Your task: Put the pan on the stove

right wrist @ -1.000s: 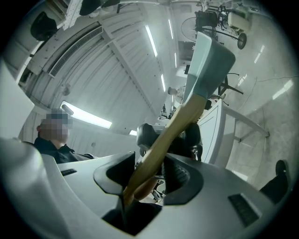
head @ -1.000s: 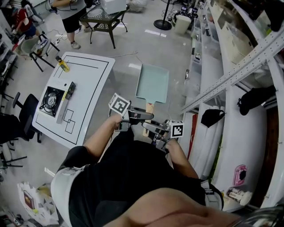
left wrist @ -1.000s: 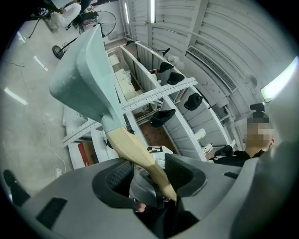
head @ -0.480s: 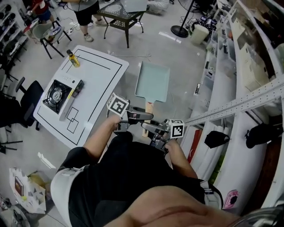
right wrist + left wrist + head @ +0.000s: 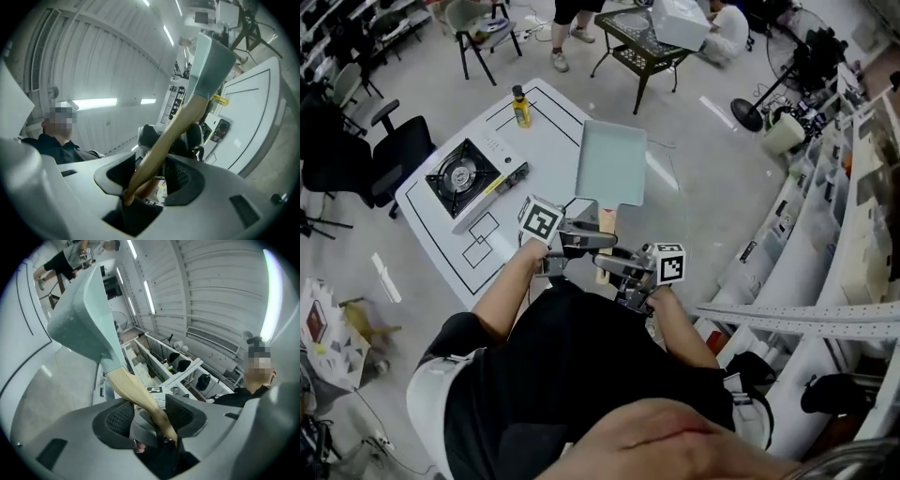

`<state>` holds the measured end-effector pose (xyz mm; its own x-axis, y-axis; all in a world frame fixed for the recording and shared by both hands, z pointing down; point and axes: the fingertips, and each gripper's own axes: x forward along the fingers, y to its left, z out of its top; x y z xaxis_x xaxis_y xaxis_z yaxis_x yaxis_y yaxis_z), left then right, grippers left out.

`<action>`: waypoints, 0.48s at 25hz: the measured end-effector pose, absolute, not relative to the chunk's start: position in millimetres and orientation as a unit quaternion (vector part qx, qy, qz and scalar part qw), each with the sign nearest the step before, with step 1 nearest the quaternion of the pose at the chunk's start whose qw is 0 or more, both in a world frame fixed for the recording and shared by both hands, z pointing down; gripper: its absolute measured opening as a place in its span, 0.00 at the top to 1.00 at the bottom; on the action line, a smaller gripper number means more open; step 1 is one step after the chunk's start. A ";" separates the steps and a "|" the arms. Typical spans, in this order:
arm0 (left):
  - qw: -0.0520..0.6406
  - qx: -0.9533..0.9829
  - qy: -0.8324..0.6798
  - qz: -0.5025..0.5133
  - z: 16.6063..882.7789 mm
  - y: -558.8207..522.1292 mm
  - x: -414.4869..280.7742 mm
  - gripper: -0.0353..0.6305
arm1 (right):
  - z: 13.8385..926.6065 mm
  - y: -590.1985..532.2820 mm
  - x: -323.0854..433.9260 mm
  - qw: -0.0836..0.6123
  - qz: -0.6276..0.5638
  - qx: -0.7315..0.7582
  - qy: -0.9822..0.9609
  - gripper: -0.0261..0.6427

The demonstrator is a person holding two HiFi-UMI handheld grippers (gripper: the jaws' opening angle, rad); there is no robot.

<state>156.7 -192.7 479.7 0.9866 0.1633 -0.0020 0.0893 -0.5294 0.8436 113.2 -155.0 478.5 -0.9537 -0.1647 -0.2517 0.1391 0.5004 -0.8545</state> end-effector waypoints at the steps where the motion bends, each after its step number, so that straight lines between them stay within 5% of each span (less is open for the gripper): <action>1: 0.480 0.875 0.058 0.031 481.0 -204.9 144.2 0.63 | 479.3 -165.5 102.2 0.141 -0.504 0.006 0.852 0.68; 12: 0.486 0.867 -0.079 -0.075 486.1 -306.1 22.0 0.63 | 483.2 -253.6 -4.5 0.033 -0.516 0.142 0.844 0.68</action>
<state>22.0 -306.1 486.1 0.9763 -0.2102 -0.0520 -0.0651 -0.5142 0.8552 -4.5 -253.6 483.2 -0.9575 0.2063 -0.2017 0.2735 0.4266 -0.8621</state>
